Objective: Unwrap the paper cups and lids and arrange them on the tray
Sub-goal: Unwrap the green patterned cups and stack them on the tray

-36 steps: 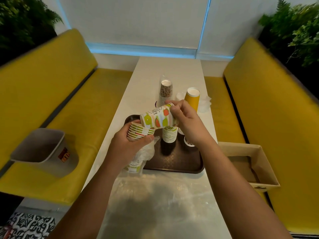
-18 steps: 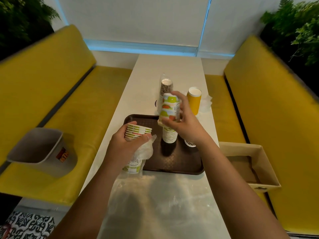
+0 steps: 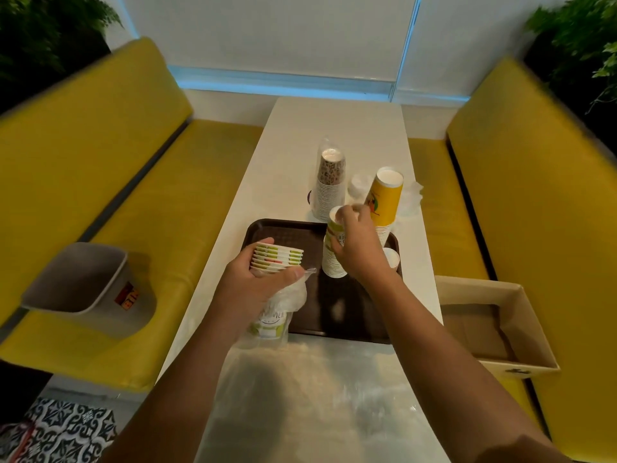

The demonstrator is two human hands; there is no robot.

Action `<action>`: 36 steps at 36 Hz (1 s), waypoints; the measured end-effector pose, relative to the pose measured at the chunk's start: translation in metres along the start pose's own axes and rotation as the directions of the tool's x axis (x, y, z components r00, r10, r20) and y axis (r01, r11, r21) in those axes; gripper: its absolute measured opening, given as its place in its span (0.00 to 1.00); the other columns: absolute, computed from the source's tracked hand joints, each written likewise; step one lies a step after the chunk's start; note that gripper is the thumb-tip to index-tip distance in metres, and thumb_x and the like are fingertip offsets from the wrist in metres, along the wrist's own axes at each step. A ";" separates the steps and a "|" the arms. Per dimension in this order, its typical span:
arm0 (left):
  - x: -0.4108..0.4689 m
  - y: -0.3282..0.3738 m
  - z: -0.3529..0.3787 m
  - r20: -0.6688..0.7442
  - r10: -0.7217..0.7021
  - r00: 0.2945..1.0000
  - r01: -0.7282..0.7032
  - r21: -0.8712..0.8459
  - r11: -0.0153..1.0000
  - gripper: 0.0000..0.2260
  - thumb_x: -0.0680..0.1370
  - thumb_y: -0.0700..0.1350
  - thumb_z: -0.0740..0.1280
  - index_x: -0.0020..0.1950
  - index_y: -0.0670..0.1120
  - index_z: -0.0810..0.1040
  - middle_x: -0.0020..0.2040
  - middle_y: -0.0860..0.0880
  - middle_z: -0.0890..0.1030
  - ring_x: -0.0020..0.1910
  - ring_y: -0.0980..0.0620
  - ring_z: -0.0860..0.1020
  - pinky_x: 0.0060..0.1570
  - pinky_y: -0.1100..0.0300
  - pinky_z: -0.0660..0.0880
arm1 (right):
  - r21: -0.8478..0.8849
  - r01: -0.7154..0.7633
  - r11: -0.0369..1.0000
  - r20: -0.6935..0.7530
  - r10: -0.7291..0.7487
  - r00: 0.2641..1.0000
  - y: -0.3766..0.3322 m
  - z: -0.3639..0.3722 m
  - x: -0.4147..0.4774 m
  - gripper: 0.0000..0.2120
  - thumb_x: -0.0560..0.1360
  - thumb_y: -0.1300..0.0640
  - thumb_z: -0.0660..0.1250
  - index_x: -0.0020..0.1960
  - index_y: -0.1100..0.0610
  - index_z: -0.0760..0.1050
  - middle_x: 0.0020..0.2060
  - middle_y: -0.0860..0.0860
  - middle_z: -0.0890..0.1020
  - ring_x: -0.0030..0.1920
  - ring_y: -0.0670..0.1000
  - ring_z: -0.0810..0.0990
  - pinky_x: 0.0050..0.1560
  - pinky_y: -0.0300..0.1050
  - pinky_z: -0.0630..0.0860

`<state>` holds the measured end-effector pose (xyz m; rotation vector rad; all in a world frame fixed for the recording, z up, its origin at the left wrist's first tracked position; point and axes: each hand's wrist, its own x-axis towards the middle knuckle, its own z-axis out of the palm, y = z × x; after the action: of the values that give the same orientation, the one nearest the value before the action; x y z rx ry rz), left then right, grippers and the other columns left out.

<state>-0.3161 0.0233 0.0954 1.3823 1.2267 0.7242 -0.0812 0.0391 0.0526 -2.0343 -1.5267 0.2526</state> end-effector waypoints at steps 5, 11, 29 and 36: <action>0.002 0.003 0.003 0.003 -0.101 0.995 0.100 -0.152 0.983 0.36 0.59 0.62 0.84 0.66 0.58 0.79 0.57 0.53 0.86 0.58 0.48 0.85 0.60 0.44 0.82 | 0.199 0.160 0.967 -0.401 -0.069 0.913 -0.030 -0.020 -0.038 0.12 0.80 0.56 0.71 0.63 0.55 0.77 0.72 0.57 0.69 0.73 0.55 0.66 0.69 0.34 0.63; -0.009 0.027 0.023 -0.031 -0.085 0.996 0.068 -0.373 0.925 0.27 0.64 0.54 0.82 0.61 0.50 0.82 0.53 0.48 0.88 0.52 0.46 0.87 0.56 0.41 0.83 | 0.760 -0.072 0.645 0.152 -0.070 0.986 -0.061 -0.028 -0.100 0.26 0.85 0.47 0.62 0.80 0.52 0.61 0.69 0.48 0.71 0.66 0.34 0.74 0.66 0.36 0.72; -0.046 0.069 0.082 -0.125 0.048 0.991 -0.079 -0.254 0.964 0.40 0.61 0.58 0.84 0.70 0.57 0.71 0.60 0.50 0.83 0.55 0.51 0.86 0.52 0.48 0.85 | 0.912 -0.056 0.406 -0.044 0.232 0.972 -0.055 -0.048 -0.136 0.16 0.75 0.49 0.60 0.62 0.46 0.74 0.56 0.45 0.84 0.62 0.52 0.82 0.65 0.56 0.80; -0.077 0.063 0.106 -0.162 0.097 0.982 -0.127 -0.185 0.975 0.22 0.77 0.52 0.76 0.67 0.56 0.71 0.53 0.59 0.82 0.43 0.70 0.82 0.35 0.73 0.76 | 0.916 -0.061 0.396 -0.032 0.225 0.974 -0.047 -0.047 -0.151 0.14 0.82 0.49 0.51 0.65 0.46 0.69 0.62 0.49 0.81 0.63 0.50 0.81 0.64 0.49 0.80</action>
<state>-0.2228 -0.0749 0.1490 1.2596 1.1676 1.0177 -0.1470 -0.1081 0.0891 -1.1935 -0.7541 0.7975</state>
